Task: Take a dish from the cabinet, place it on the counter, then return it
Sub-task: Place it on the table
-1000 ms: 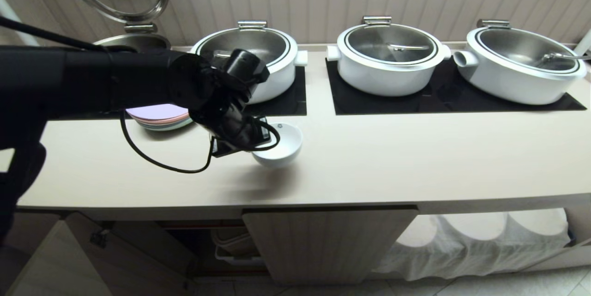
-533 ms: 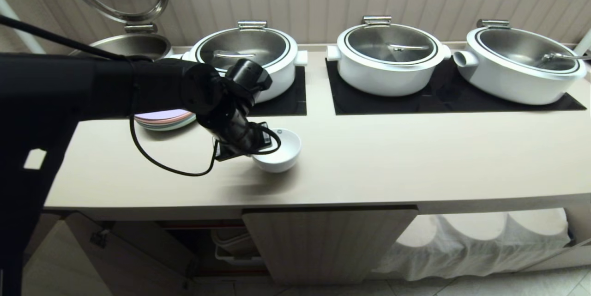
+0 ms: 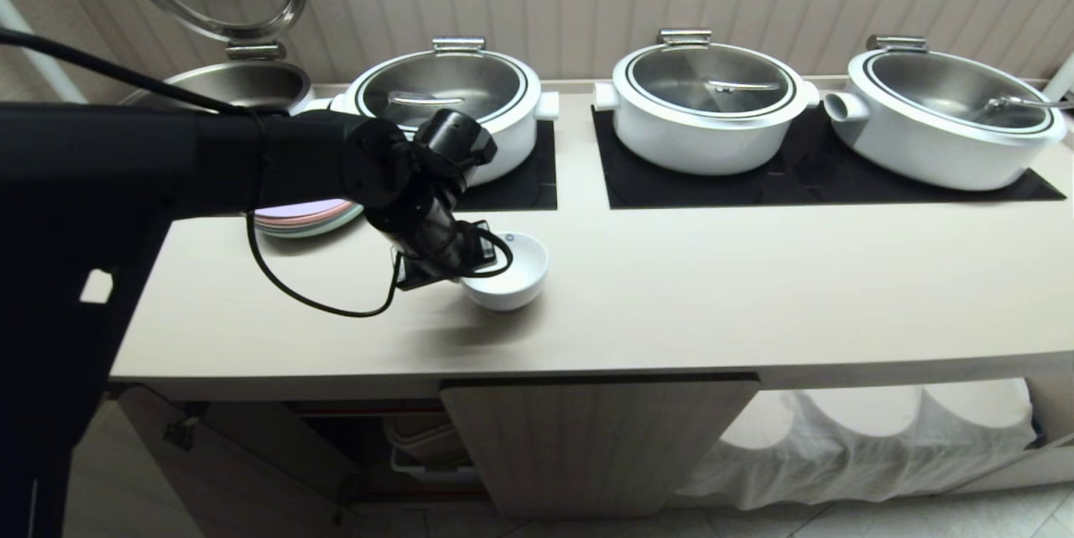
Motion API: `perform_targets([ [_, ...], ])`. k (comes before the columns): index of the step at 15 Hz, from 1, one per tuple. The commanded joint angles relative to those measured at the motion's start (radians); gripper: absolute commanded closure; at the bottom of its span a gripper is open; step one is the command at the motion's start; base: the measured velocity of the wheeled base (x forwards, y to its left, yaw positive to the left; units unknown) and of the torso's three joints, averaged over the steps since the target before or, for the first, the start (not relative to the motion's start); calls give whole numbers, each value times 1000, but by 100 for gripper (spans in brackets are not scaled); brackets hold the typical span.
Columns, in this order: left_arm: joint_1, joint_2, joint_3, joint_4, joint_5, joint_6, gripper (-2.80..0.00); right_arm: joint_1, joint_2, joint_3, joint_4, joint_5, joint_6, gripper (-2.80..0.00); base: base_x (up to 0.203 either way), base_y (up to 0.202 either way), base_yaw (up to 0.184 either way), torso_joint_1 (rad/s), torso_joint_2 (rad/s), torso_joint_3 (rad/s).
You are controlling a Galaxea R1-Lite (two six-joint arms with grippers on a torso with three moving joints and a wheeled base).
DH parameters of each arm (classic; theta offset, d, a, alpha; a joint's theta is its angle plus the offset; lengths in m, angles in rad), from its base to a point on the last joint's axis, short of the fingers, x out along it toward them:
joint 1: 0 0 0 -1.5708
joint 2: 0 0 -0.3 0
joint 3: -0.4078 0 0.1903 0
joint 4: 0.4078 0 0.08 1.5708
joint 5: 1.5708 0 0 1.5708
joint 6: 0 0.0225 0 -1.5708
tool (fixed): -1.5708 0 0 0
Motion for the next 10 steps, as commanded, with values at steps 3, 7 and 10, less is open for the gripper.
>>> perform_targets([
  [3,-2,4,-1,4,-1,-4,0,0,0,0,0,0,1,0,0,0,0,0,0,0],
  [7,0,2,-1,4,-1,-4,0,0,0,0,0,0,1,0,0,0,0,0,0,0],
  [10,0,1,-1,4,-1,-5,0,0,0,0,0,0,0,0,0,0,0,0,0,0],
])
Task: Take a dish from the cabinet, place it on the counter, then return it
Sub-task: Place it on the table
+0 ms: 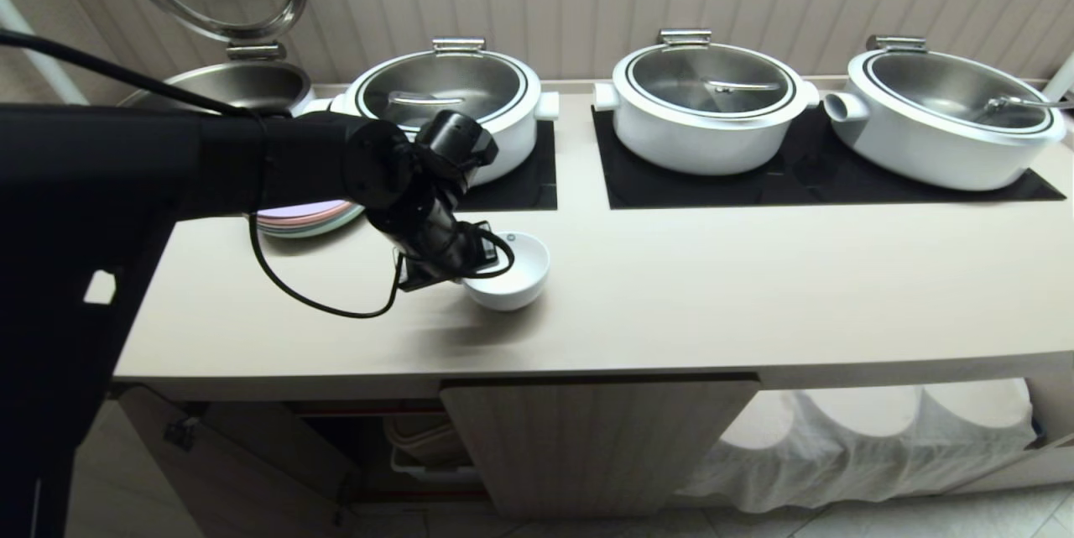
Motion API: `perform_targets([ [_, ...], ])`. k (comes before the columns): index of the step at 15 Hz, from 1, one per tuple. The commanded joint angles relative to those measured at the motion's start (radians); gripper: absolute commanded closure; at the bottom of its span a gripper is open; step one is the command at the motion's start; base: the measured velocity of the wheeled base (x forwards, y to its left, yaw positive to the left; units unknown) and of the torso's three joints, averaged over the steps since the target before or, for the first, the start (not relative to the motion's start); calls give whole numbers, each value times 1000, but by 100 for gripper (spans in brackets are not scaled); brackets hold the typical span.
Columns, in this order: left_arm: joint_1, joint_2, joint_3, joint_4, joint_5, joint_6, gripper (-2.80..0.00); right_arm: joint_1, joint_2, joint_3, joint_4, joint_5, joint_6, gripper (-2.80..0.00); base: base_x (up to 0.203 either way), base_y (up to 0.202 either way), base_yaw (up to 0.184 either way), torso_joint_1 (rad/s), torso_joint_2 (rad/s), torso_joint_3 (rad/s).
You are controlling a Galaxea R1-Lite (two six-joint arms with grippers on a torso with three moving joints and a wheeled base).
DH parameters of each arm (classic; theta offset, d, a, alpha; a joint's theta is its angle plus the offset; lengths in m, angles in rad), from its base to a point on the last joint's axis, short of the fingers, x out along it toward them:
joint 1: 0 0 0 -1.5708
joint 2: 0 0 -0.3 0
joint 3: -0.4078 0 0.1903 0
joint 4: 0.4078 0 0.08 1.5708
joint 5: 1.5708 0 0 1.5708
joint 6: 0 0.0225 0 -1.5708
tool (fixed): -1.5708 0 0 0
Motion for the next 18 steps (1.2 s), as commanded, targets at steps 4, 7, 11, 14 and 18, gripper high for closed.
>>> perform_targets([
  [4,0,-9,1,4,3,-5,0,0,0,0,0,-1,1,0,0,0,0,0,0,0],
  [7,-1,-12,0,5,5,-3,0,0,0,0,0,-1,1,0,0,0,0,0,0,0],
  [11,-2,-16,0,6,8,-3,0,0,0,0,0,-1,1,0,0,0,0,0,0,0],
  [14,-4,-16,2,6,11,0,0,0,0,0,0,-1,1,0,0,0,0,0,0,0],
  [18,-10,-16,10,6,14,-2,0,0,0,0,0,-1,1,0,0,0,0,0,0,0],
])
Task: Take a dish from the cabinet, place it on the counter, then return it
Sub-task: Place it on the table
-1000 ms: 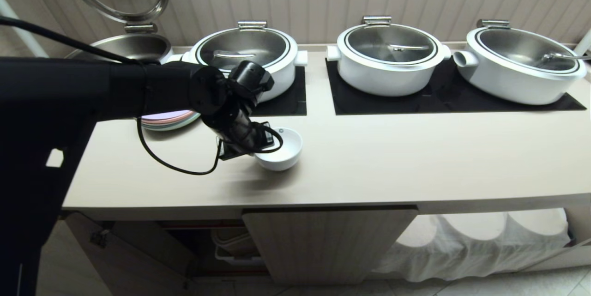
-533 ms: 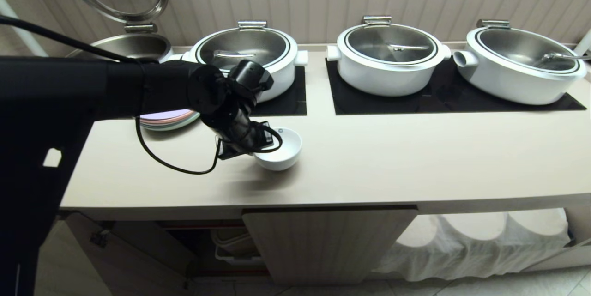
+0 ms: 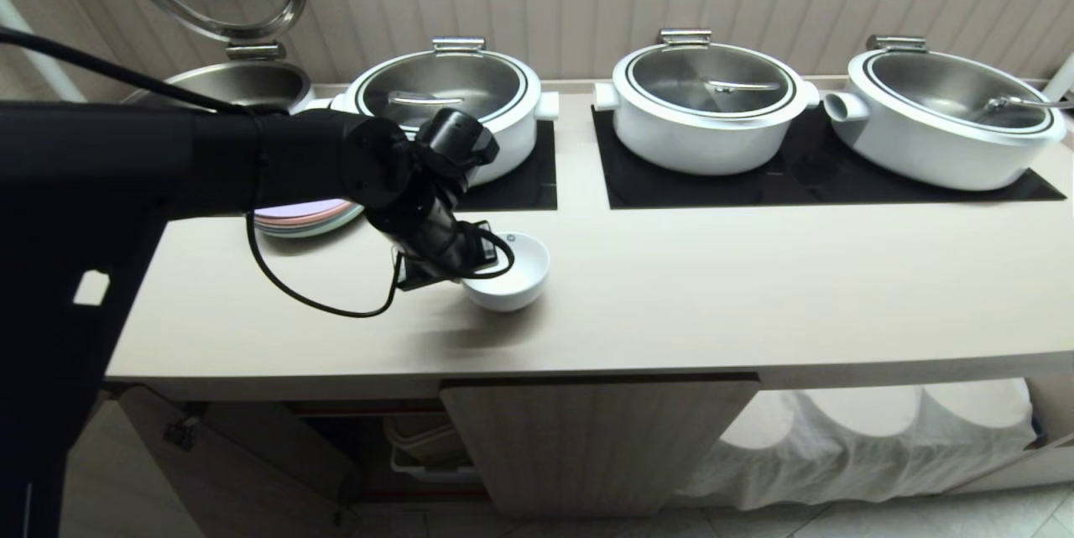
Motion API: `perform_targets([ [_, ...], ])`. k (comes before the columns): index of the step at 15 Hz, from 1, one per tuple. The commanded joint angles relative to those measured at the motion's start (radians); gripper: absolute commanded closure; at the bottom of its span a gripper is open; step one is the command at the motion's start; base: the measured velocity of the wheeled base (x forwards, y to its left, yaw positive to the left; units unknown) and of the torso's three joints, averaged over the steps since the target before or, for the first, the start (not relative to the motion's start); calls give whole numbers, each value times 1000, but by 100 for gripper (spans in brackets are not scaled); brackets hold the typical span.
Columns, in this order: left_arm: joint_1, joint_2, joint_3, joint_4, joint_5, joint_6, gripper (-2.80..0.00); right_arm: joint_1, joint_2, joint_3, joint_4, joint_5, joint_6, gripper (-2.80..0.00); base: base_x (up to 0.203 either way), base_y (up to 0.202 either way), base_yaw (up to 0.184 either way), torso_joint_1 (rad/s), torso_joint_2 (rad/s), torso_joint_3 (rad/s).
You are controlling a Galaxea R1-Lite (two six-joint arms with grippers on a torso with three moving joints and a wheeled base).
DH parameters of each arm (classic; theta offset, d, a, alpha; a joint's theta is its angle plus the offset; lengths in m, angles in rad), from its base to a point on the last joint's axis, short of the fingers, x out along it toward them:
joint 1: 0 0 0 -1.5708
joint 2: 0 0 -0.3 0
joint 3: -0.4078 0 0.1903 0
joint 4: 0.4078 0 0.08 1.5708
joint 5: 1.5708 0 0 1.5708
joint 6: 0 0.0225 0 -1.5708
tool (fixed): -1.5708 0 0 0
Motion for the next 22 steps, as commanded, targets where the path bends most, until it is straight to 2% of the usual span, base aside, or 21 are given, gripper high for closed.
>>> perform_targets([
  [1,-3,-4,4,4,2,-4,0,0,0,0,0,0,1,0,0,0,0,0,0,0],
  [5,-3,-4,4,4,0,-4,0,0,0,0,0,0,1,0,0,0,0,0,0,0],
  [6,-3,-4,6,4,0,-6,-280,0,0,0,0,0,0,0,0,0,0,0,0,0],
  [22,-3,-53,1,4,-1,-9,-280,0,0,0,0,0,1,0,0,0,0,0,0,0],
])
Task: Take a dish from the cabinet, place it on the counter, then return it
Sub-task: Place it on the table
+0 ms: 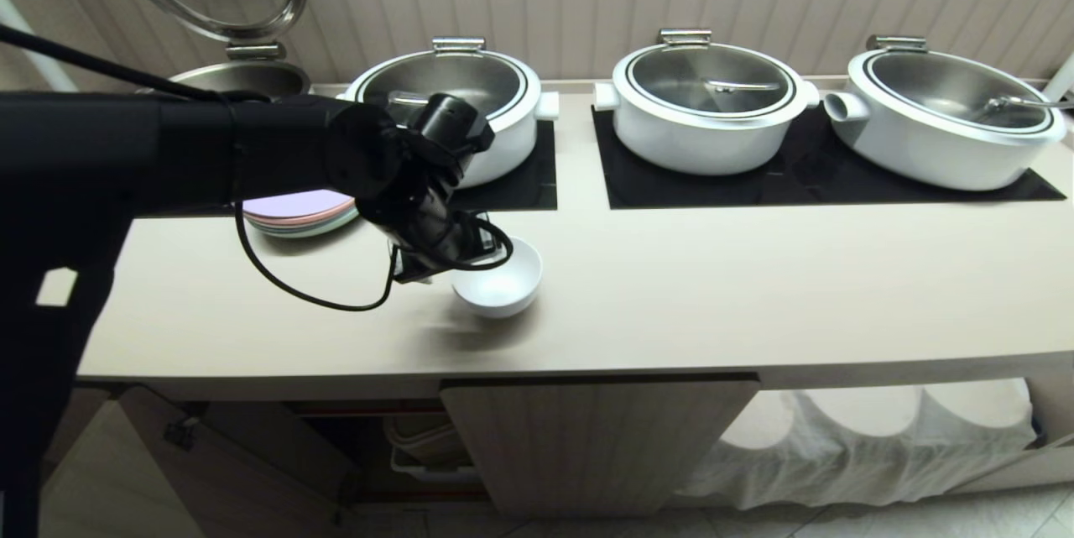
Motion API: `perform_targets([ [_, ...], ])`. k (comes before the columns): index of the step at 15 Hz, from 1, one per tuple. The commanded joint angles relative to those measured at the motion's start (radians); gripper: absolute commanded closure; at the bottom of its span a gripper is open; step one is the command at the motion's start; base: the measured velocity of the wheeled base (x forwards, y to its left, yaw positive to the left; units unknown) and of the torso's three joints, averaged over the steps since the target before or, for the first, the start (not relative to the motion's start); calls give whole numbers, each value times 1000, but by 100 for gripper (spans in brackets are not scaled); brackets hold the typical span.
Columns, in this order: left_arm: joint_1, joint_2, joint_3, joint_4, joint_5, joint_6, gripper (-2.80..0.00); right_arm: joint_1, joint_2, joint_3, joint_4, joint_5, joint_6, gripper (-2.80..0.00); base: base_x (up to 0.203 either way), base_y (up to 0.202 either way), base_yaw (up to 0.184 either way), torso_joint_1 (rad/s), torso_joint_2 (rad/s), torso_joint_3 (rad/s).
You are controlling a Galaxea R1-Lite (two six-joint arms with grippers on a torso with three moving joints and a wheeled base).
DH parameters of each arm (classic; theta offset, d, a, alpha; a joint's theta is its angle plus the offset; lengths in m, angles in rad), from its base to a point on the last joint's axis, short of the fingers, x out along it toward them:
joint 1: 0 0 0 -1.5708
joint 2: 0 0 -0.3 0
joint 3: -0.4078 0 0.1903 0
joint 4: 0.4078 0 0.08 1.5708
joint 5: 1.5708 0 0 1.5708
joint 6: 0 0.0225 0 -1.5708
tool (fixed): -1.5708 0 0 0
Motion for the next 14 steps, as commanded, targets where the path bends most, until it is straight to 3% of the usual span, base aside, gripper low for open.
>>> perform_targets([
  [1,0,-34,7,4,0,-4,-280,0,0,0,0,0,1,0,0,0,0,0,0,0],
  [7,-9,-109,47,7,1,-5,-280,0,0,0,0,0,1,0,0,0,0,0,0,0],
  [13,-38,-228,204,4,20,-28,-280,0,0,0,0,0,1,0,0,0,0,0,0,0],
  [14,-44,-249,232,4,32,-41,0,0,0,0,0,0,0,0,0,0,0,0,0,0],
])
